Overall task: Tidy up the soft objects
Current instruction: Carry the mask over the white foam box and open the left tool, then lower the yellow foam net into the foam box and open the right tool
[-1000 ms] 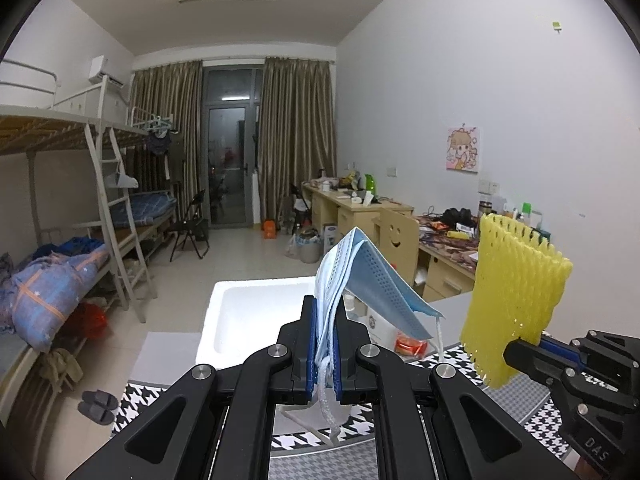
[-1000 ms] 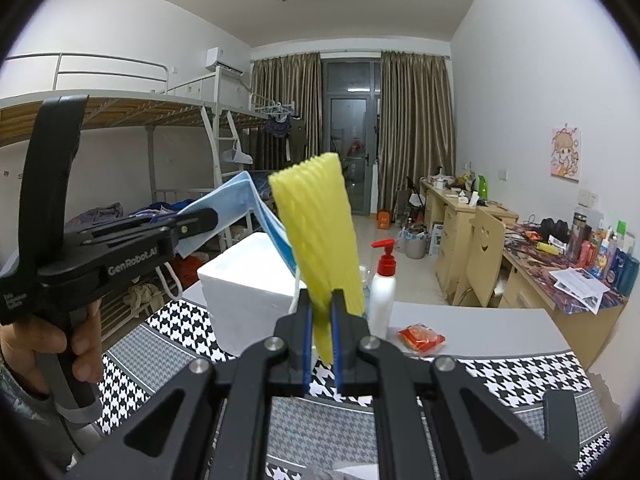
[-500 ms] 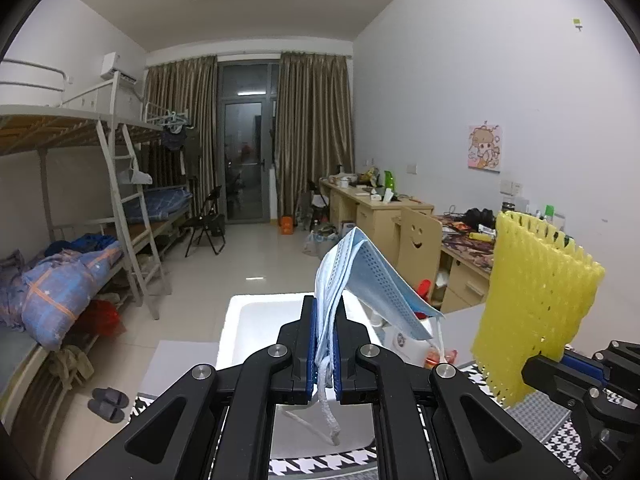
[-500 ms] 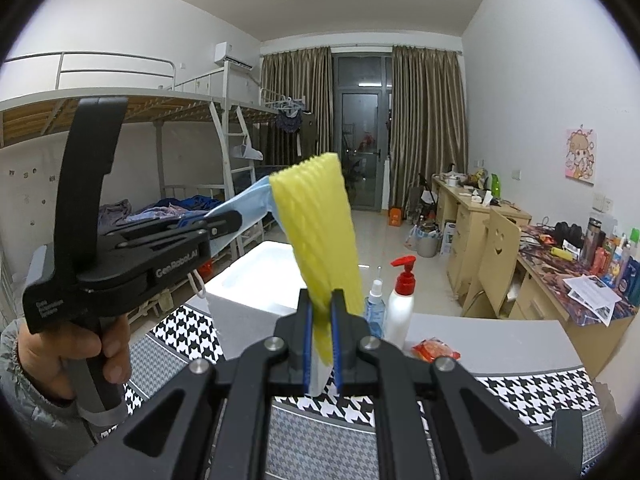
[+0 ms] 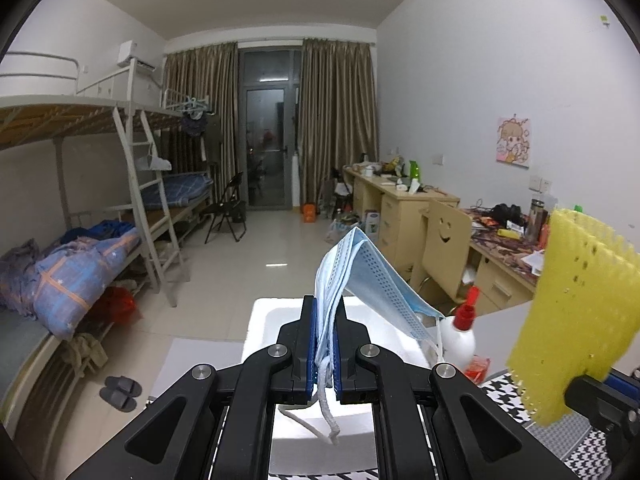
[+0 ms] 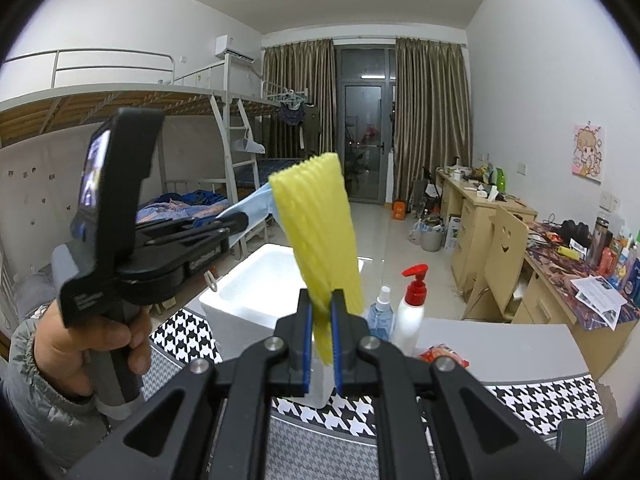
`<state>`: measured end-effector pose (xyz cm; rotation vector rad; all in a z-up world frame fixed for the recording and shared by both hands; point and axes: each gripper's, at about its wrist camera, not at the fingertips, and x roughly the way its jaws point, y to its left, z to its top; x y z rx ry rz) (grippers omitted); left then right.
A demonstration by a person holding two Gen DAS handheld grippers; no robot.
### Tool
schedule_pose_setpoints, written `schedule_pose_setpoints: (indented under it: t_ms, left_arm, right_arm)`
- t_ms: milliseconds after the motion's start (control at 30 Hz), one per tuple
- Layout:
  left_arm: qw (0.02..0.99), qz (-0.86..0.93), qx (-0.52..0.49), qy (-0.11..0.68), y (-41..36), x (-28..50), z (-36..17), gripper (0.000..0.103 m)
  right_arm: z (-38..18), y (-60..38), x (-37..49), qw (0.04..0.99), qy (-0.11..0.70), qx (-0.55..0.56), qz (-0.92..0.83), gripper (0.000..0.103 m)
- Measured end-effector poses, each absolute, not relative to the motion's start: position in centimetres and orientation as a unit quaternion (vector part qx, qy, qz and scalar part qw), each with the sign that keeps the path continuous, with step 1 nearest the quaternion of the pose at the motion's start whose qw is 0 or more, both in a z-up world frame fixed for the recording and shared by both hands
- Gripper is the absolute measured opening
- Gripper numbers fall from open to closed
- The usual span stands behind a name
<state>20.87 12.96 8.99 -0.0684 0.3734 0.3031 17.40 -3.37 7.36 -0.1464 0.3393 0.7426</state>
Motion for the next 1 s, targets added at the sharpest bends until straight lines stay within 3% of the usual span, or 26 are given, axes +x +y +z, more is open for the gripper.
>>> schedule_pose_setpoints:
  t_ms: [567,600,667,733,833,1000]
  left_arm:
    - [0.957,0.153,-0.044,0.244,15.1,24.8,6.6,0.009]
    - [0.956,0.15,-0.046,0.249,15.3,25.1,6.5,0.013]
    - [0.953,0.151,-0.047,0.258,15.5,25.3,6.1,0.034]
    - [0.953,0.152,-0.047,0.259,15.7,25.2,5.9,0.078]
    - [0.954,0.167,-0.049,0.243,15.9,24.5,6.0,0.093]
    - [0.956,0.177,-0.048,0.229,16.3,23.6,6.6,0.098]
  right_arm:
    - [7.3,-1.6,19.1,0.911,0.186,-0.081,0.359,0.011]
    - [7.3,-1.6,19.2,0.911,0.187,-0.081,0.359,0.011]
    - [7.2,-1.5,19.4,0.911,0.189,-0.082,0.358,0.011]
    - [7.2,-1.4,19.6,0.91,0.191,-0.082,0.358,0.011]
    - [7.1,-1.3,19.8,0.91,0.192,-0.085,0.356,0.011]
    - [7.1,-0.9,20.4,0.91,0.196,-0.084,0.356,0.011]
